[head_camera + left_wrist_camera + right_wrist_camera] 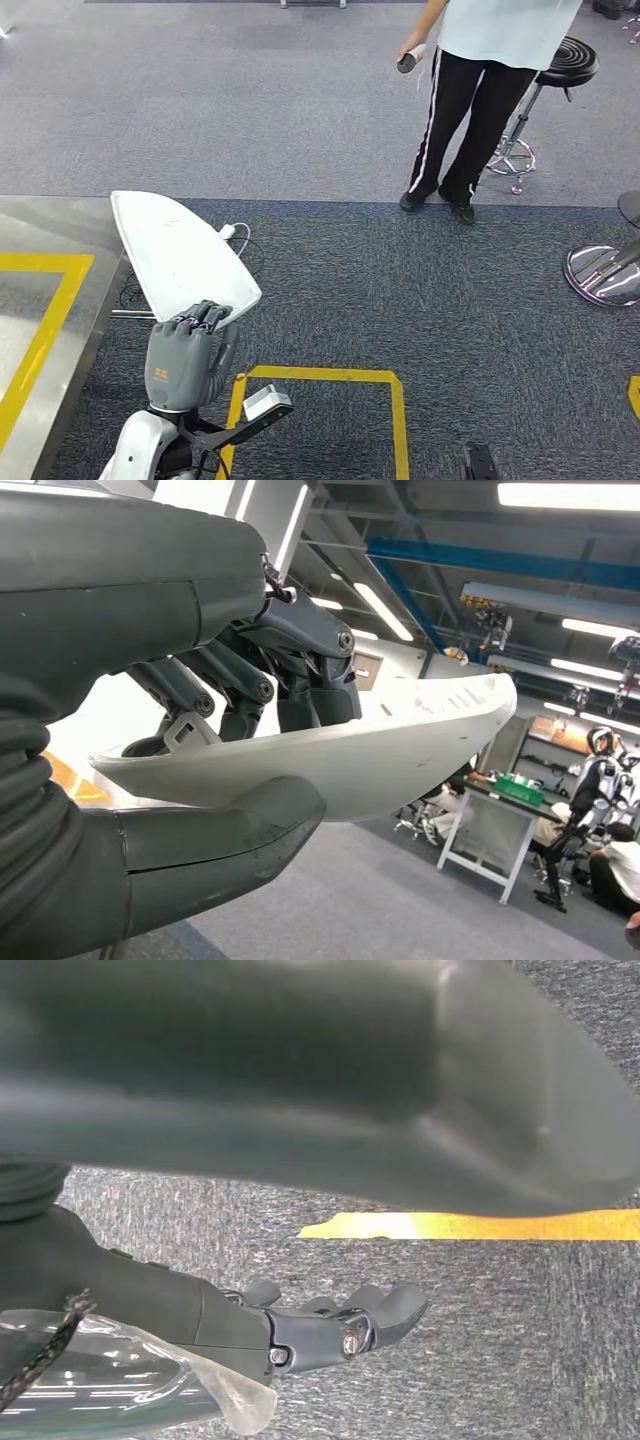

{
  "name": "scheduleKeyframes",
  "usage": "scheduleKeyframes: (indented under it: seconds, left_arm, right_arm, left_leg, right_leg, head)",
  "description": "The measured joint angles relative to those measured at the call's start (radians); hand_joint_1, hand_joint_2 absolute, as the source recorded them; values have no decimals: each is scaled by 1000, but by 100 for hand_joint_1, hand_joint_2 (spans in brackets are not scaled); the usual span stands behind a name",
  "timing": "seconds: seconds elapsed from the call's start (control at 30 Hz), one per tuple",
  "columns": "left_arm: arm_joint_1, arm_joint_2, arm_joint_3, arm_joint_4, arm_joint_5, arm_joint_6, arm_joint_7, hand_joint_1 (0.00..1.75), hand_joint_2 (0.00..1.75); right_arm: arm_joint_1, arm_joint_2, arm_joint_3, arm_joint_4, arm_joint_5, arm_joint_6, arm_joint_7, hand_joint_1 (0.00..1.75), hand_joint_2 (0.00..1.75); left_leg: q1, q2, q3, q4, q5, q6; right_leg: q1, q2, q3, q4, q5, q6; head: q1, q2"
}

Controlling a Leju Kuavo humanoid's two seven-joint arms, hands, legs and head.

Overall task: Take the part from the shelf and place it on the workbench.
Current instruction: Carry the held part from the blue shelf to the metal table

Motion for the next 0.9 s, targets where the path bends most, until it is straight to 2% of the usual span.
scheduleKeyframes:
  seconds: [0.2,0.33,0.4,0.47,0.53,0.57,0.6,0.63,0.67,0.7,0.73,0.77,0.8,0.9]
  left_arm:
    - [0,0,0,0,0,0,0,175,175]
    - [1,0,2,0,0,0,0,175,175]
    - [1,0,3,-1,0,0,0,175,175]
    - [0,-3,5,-1,0,0,0,175,175]
    - [0,-5,7,-1,0,-1,0,175,175]
    - [1,-6,7,-1,0,-1,1,175,175]
    - [2,-6,7,-1,0,-1,1,175,175]
    - [2,-7,8,0,0,-2,2,175,175]
    - [2,-7,8,0,0,-2,3,175,175]
    - [2,-8,9,0,0,-3,4,175,175]
    - [2,-8,10,0,0,-3,4,175,175]
    - [2,-9,11,0,0,-4,4,175,175]
    - [3,-9,12,0,0,-5,4,175,175]
    - [3,-10,13,0,0,-6,5,175,175]
  right_arm:
    - [0,0,-2,0,0,0,0,0,0]
    - [-1,3,-2,0,0,0,0,0,0]
    - [-2,5,-2,0,0,0,-1,0,0]
    - [-2,5,-3,-1,0,0,-1,0,0]
    - [0,6,-4,-1,0,0,-2,0,0]
    - [2,6,-4,-1,0,0,-2,0,0]
    - [4,6,-5,-1,0,0,-2,0,0]
    - [5,6,-5,-1,0,0,-2,0,0]
    - [6,6,-6,-2,1,0,-2,0,0]
    - [6,6,-7,-2,1,0,-2,0,0]
    - [5,8,-8,-2,1,1,-2,0,0]
    - [4,10,-8,-3,1,1,-1,0,0]
    - [4,11,-9,-3,1,1,-1,0,0]
    - [6,13,-11,-3,2,1,0,0,0]
  left_leg:
    - [-1,0,-1,2,-1,2]
    - [-5,0,-1,7,-7,17]
    - [0,0,10,-12,-1,26]
    - [6,-1,24,-33,7,34]
    - [6,-2,28,-37,6,37]
    - [5,-3,28,-36,4,37]
    - [5,-5,29,-36,2,35]
    - [6,-8,31,-34,-1,31]
    - [9,-11,33,-30,-6,26]
    - [11,-13,36,-23,-12,19]
    - [11,-15,36,-14,-20,10]
    - [10,-16,34,-5,-26,3]
    - [9,-17,32,2,-30,-2]
    - [10,-17,28,12,-37,-10]
  right_leg:
    - [-1,0,0,-1,1,1]
    - [-3,-1,4,-6,2,10]
    - [-3,1,4,-5,-3,16]
    - [-2,14,-25,53,-37,19]
    - [-4,25,-97,186,-95,22]
    - [-5,26,-133,246,-113,25]
    - [-7,26,-155,276,-112,28]
    - [-9,26,-157,266,-90,30]
    - [-13,26,-138,216,-52,33]
    - [-17,27,-107,148,-15,38]
    - [-20,30,-77,87,9,41]
    - [-21,33,-56,47,19,39]
    - [-21,36,-46,32,18,34]
    - [-18,38,-43,37,11,13]
  head:
    - [0,0]
    - [-1,0]
    - [0,0]
    - [2,0]
    - [2,0]
    - [2,0]
    - [1,0]
    - [1,0]
    - [2,0]
    - [2,0]
    - [4,0]
    - [5,0]
    - [4,0]
    - [-2,0]
